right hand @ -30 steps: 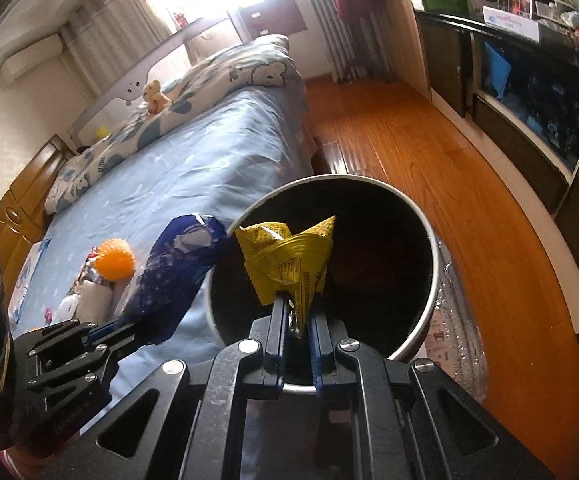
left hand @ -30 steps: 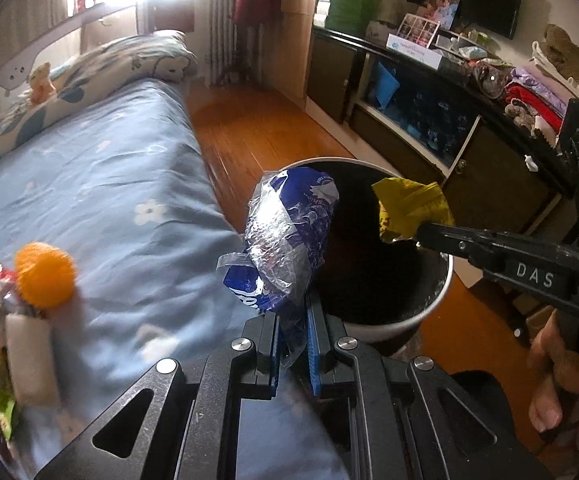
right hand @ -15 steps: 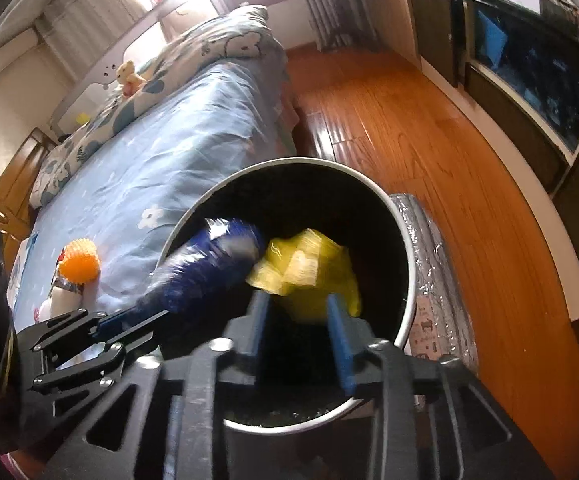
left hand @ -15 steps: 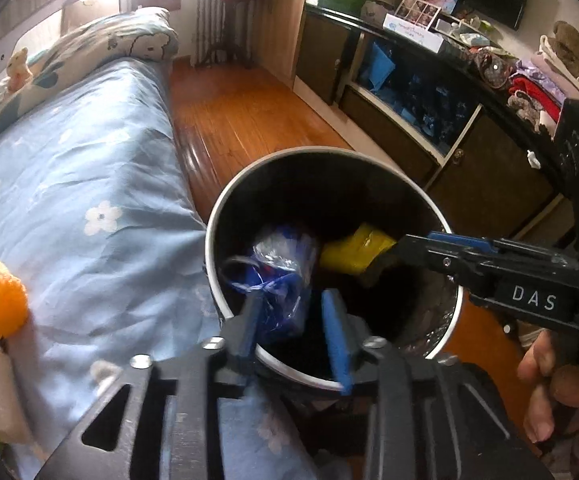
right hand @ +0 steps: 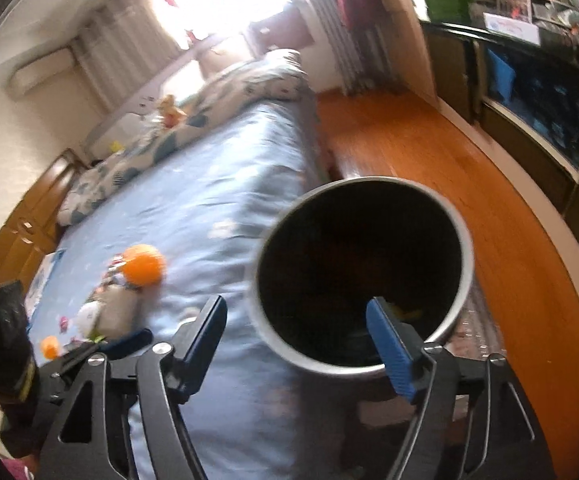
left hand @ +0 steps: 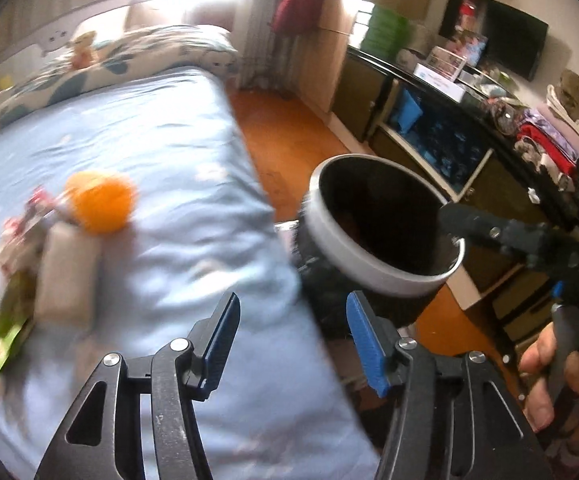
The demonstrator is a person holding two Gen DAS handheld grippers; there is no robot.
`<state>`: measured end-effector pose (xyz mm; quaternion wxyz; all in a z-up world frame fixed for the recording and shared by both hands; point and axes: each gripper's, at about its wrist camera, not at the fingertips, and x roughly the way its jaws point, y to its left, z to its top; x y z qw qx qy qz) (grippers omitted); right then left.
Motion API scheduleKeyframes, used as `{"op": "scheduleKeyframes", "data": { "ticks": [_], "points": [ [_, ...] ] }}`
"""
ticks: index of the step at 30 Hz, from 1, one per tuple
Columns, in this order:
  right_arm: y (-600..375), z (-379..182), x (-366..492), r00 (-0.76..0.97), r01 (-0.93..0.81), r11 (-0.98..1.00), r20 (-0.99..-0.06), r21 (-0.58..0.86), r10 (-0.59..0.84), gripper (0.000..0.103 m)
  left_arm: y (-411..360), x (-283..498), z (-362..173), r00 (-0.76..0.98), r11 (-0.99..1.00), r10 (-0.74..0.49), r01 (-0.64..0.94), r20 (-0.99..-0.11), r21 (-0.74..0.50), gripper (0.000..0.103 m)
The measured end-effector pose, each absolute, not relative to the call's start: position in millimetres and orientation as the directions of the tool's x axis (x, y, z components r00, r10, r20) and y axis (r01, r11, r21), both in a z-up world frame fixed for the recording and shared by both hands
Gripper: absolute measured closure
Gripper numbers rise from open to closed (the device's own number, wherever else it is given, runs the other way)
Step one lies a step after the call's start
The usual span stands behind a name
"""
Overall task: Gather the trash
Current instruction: 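Open both tools to drop the wrappers into the bin, then grasp the green pouch with the left tool while the right tool grasps the white sponge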
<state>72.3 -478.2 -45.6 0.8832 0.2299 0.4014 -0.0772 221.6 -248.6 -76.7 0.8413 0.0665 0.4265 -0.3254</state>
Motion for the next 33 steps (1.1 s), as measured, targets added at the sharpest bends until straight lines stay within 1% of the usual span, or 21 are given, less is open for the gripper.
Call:
{"op": "scheduleKeyframes", "data": {
  "ticks": [6,9,19,25,33],
  "points": [
    [-416.5,-47.1,88.7,0.687,0.216,0.894,-0.712,0.394,0.148,0.027,-178.0,192.1,-68.9,0.527,0.861,-0.414,0.491,-0.742,-0.132,0.047],
    [-384.1,-54.6,104.2,0.664,0.154,0.905,-0.720,0.396,0.202,0.027,-145.6,186.7,-68.7,0.569,0.898,-0.364,0.423,-0.737,-0.116,0.046],
    [-307.3,-90.2,137.0,0.574,0.049,0.922,-0.767,0.384,0.288,0.027,-95.9,155.9,-77.1,0.607,0.965,-0.238,0.239,-0.758,-0.111,0.045],
    [-283.9,-96.7,151.0,0.550,0.028,0.923,-0.777,0.385,0.307,0.027,-90.2,158.1,-70.7,0.601,0.972,-0.220,0.204,-0.768,-0.119,0.045],
    [-276.3,-101.8,171.2,0.542,0.040,0.914,-0.777,0.404,0.320,0.027,-75.8,189.5,-65.6,0.586,0.969,-0.232,0.206,-0.776,-0.134,0.045]
  ]
}}
